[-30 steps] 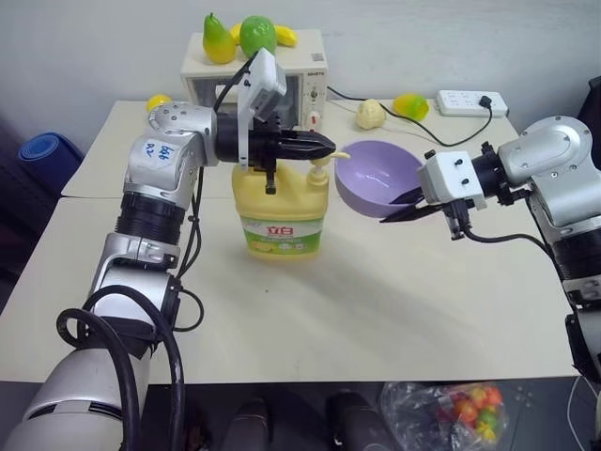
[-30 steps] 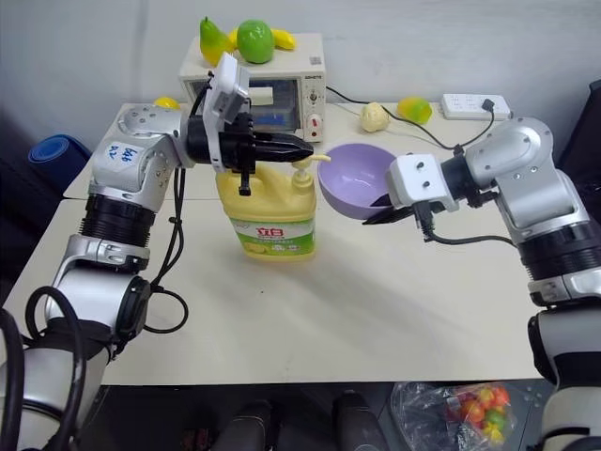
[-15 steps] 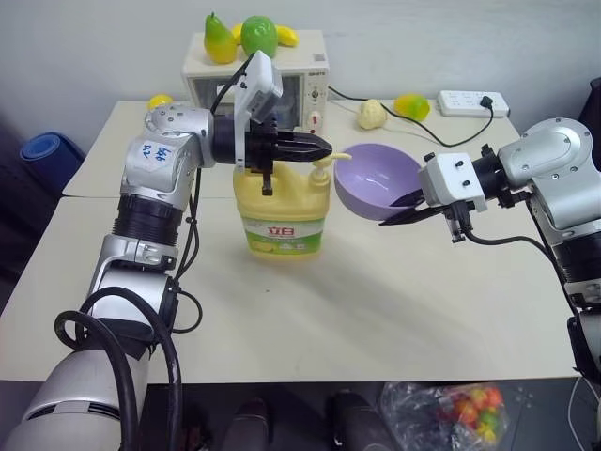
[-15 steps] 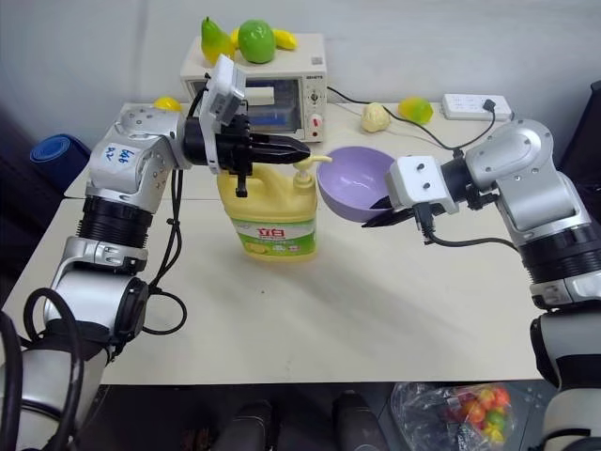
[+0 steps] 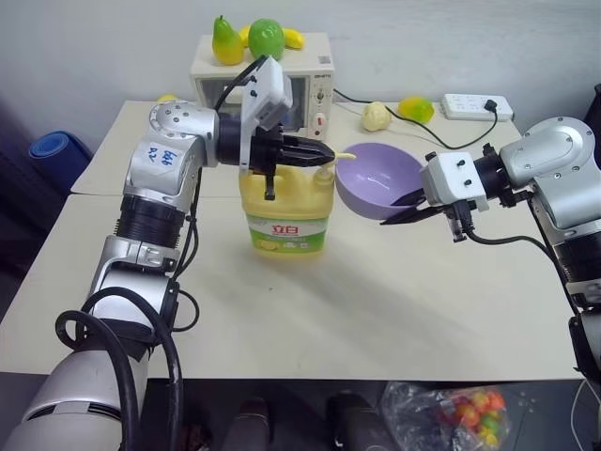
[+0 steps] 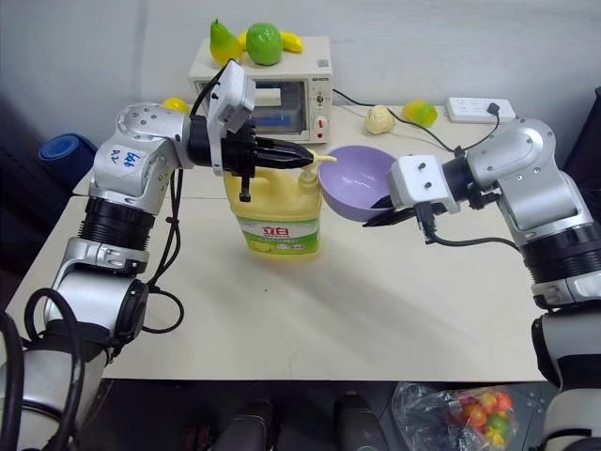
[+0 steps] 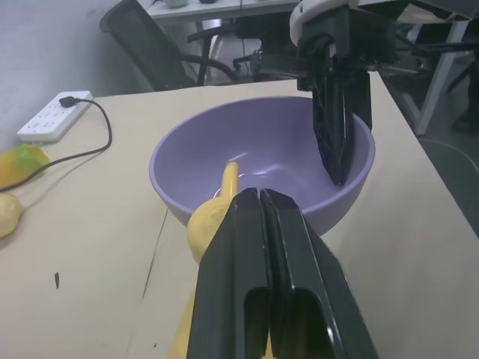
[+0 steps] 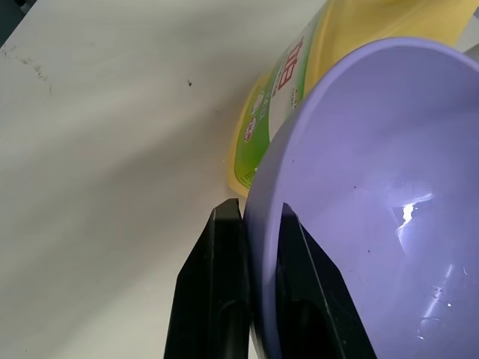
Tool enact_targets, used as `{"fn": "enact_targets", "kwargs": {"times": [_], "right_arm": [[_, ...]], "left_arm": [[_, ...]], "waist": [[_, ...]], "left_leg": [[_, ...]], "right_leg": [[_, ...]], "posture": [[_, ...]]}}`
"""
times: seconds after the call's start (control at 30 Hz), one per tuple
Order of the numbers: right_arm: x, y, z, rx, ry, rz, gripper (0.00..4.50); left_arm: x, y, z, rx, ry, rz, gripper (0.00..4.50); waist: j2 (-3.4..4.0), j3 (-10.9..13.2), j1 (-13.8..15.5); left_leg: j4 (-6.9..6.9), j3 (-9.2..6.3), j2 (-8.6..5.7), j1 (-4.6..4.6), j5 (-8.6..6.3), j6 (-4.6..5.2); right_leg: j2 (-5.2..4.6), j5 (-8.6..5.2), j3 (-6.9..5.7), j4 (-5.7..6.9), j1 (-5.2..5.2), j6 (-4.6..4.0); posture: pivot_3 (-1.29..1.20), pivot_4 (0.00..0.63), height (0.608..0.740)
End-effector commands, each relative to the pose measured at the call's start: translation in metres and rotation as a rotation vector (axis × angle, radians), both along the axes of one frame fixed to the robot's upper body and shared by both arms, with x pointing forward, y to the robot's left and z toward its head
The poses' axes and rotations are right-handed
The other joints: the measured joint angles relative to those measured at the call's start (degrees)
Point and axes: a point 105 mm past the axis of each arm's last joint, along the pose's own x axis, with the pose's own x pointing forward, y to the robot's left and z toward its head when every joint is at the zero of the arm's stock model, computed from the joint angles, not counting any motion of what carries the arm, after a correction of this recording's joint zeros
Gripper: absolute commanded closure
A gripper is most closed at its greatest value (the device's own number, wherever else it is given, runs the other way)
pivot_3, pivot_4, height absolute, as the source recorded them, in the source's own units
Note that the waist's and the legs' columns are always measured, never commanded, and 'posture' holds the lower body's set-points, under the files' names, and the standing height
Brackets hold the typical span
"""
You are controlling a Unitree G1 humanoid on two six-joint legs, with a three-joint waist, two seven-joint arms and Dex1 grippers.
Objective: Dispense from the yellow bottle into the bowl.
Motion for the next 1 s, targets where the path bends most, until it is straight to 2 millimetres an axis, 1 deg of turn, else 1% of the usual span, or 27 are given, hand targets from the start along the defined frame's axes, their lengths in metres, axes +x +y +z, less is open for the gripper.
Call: {"fn": "enact_targets", "kwargs": {"times": [0.03,0.1,0.17,0.23,0.37,0.7,0.87,1.0], "right_arm": [[-0.01,0.001,0.011,-0.045,-0.011,0.068,4.5],[-0.01,0.0,0.011,-0.044,-0.012,0.066,4.5],[-0.009,0.0,0.011,-0.044,-0.013,0.065,4.5],[-0.009,0.001,0.011,-0.042,-0.013,0.066,4.5],[-0.01,0.002,0.012,-0.04,-0.015,0.069,4.5],[-0.011,-0.003,0.009,-0.063,-0.005,0.059,4.5],[-0.01,-0.003,0.009,-0.069,-0.004,0.059,4.5],[-0.01,-0.003,0.009,-0.069,-0.003,0.059,4.5]], "left_arm": [[0.006,0.003,0.018,-0.079,0.03,0.042,4.47],[0.009,0.003,0.025,-0.112,0.032,0.056,4.47],[0.013,0.003,0.024,-0.103,0.019,0.078,4.47],[0.015,0.002,0.019,-0.081,0.014,0.083,4.47],[0.012,-0.003,0.008,-0.04,0.016,0.053,4.47],[0.009,-0.005,-0.005,0.018,0.004,0.031,4.47],[0.008,-0.006,-0.017,0.06,0.005,0.028,4.47],[0.009,-0.006,-0.022,0.07,0.017,0.036,4.47]], "waist": [[0.0,0.0,0.02],[0.0,0.0,-0.04],[0.0,0.0,-0.05],[0.0,0.0,-0.06],[0.0,0.0,-0.06],[0.0,0.0,0.08],[0.0,0.0,0.05],[0.0,0.0,0.1]], "left_leg": [[0.0,0.0,-0.01,0.0,0.02,0.0],[-0.02,0.01,-0.02,-0.01,0.05,0.01],[-0.05,0.02,-0.02,-0.02,0.05,0.01],[-0.1,0.03,-0.02,-0.02,0.05,0.01],[-0.14,0.04,-0.02,-0.04,0.05,0.0],[-0.09,0.04,-0.02,-0.04,0.05,0.0],[-0.08,0.04,-0.02,-0.03,0.05,0.0],[-0.05,0.03,-0.02,-0.02,0.05,0.0]], "right_leg": [[0.0,0.01,-0.01,0.0,0.0,0.0],[0.0,0.02,-0.02,0.0,-0.02,0.01],[0.0,0.02,-0.04,0.0,-0.06,0.01],[0.0,0.02,-0.04,-0.01,-0.08,0.01],[-0.01,0.02,-0.04,-0.07,-0.12,0.01],[-0.01,0.03,-0.02,-0.08,-0.05,0.01],[-0.02,0.03,-0.02,-0.08,-0.04,0.02],[-0.02,0.04,-0.01,-0.08,-0.01,0.02]], "posture": [[0.0,0.15,0.74],[0.0,0.15,0.74],[0.0,0.15,0.74],[0.0,0.15,0.74],[0.0,0.15,0.74],[0.0,0.15,0.74],[0.0,0.15,0.74],[0.0,0.15,0.74]]}}
